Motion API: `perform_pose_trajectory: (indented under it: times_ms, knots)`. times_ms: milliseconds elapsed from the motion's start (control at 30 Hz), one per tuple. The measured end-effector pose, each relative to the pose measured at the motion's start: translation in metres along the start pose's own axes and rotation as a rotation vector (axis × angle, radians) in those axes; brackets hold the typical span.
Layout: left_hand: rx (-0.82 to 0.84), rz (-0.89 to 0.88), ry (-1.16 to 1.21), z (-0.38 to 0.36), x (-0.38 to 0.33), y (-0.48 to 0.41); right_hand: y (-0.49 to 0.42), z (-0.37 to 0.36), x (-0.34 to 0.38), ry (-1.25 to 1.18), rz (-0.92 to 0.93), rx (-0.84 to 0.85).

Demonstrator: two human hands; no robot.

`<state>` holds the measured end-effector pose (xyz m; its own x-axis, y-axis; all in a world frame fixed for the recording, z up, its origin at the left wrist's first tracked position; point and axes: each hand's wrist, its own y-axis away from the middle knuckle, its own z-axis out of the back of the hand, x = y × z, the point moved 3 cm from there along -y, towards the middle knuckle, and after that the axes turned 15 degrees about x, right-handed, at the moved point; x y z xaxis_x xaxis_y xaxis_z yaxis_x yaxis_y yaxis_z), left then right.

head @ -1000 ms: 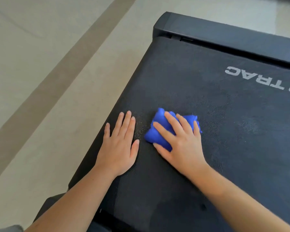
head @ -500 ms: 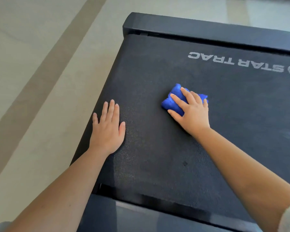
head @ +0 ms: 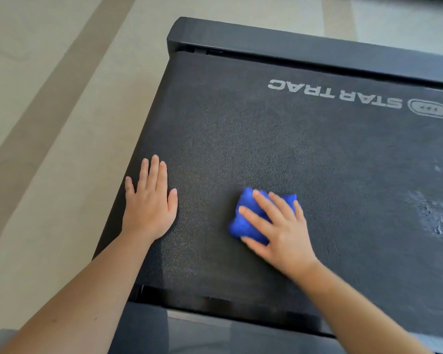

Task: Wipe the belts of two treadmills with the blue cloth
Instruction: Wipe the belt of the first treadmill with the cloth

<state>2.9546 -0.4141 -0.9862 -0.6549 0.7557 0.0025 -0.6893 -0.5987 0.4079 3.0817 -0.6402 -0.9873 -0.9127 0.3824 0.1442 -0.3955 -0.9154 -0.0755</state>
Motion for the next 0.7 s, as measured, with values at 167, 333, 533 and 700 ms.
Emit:
perform_pose_trajectory:
  times_ms: [167,333,533,700]
  knots:
    - [-0.003,0.005,-0.006,-0.001,0.001,0.0,-0.069,0.006,-0.035,-0.007,-0.259,0.067]
    - [-0.005,-0.003,0.022,0.0,0.0,0.0,-0.033,0.003,-0.005,-0.04,-0.277,0.034]
    - [-0.015,-0.017,0.048,0.0,-0.001,0.001,0.057,-0.006,0.062,-0.018,-0.122,0.012]
    - [-0.033,-0.021,0.059,0.001,0.0,0.0,0.051,-0.006,0.069,0.01,-0.151,-0.006]
